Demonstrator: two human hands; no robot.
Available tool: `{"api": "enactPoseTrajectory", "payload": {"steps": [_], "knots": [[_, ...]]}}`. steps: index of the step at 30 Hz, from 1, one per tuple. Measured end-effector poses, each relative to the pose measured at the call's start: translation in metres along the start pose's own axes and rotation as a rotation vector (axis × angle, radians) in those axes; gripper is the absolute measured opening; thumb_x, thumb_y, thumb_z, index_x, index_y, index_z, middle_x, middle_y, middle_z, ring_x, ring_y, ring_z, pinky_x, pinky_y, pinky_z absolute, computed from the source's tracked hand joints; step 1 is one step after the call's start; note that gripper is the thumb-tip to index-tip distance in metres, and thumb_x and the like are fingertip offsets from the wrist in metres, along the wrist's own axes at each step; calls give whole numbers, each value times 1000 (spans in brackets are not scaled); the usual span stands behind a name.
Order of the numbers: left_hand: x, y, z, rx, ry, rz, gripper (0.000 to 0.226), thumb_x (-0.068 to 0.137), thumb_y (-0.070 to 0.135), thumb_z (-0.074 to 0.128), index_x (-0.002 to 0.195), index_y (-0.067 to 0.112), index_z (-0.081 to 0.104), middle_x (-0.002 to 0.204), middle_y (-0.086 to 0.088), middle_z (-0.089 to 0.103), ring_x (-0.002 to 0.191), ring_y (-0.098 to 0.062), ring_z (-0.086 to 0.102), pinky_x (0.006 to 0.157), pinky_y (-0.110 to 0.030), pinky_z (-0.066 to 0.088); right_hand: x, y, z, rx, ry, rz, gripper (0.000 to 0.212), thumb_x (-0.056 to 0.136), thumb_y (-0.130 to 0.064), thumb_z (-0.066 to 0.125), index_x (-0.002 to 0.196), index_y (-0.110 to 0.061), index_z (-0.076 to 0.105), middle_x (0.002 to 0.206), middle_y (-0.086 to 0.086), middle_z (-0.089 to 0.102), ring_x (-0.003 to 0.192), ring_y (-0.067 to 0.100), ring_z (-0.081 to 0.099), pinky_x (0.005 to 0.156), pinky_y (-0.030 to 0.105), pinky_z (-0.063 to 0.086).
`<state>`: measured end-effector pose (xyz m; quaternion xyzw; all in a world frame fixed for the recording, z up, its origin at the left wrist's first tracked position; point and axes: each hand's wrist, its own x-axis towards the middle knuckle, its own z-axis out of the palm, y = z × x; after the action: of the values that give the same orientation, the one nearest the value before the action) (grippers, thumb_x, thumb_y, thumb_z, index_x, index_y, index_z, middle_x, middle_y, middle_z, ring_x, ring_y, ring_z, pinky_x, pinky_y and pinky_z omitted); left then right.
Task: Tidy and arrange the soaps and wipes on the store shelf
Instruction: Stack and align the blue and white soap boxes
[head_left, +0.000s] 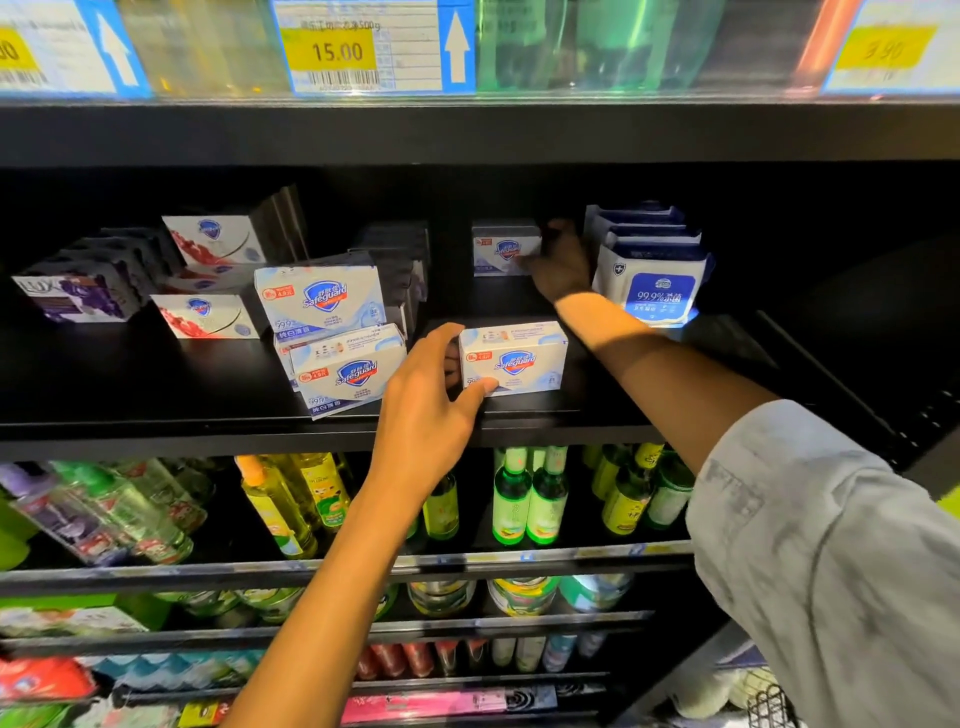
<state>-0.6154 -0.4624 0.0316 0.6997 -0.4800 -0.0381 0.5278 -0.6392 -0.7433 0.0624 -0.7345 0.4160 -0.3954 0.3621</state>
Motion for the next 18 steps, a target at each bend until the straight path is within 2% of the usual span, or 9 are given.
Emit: {"api": "enactPoseTrajectory", "payload": {"steps": [3,7,8,10,12,15,18], "knots": [[1,1,0,23,10,-7,58,90,17,80,141,18,53,128,1,66,111,-8,67,96,-40,60,-14,-5,-10,-41,-45,17,66,85,-19,85,141,-7,52,142,12,62,133,30,55,103,27,40],[4,1,1,86,13,-28,60,91,19,79,144,19,50,134,-1,64,120,-16,65,100,-45,57,-46,2,-31,-25,-134,-4,42,89,-5,75,128,3,61,128,21,67,122,40,62,104,42,50],[5,2,2,102,11,-33,61,91,20,79,144,19,49,136,-1,64,122,-18,64,101,-46,57,-54,6,-39,-22,-153,-26,40,90,-4,74,128,2,62,127,19,67,120,38,63,104,43,51],[6,5,3,144,17,-42,61,91,19,79,144,17,49,138,-4,63,125,-22,62,105,-45,53,-80,7,-59,-28,-210,-32,46,93,-9,72,137,-4,61,130,10,66,121,24,62,103,33,49],[8,10,4,192,22,-51,59,93,17,77,145,14,49,140,-7,62,127,-24,59,105,-37,50,-103,8,-80,-67,-278,-51,43,96,-11,70,138,-8,63,128,4,66,121,16,61,99,23,44],[13,20,5,250,9,-93,60,95,15,74,148,12,45,144,-11,58,133,-28,54,103,-38,47,-131,14,-103,-163,-332,-149,29,96,-16,70,125,-17,72,126,0,71,121,15,64,101,19,43],[19,25,8,279,2,-122,62,96,14,73,149,11,43,146,-13,56,136,-31,52,105,-41,45,-153,20,-119,-307,-354,-196,26,97,-35,68,121,-28,74,128,-11,70,119,8,61,107,23,43]]}}
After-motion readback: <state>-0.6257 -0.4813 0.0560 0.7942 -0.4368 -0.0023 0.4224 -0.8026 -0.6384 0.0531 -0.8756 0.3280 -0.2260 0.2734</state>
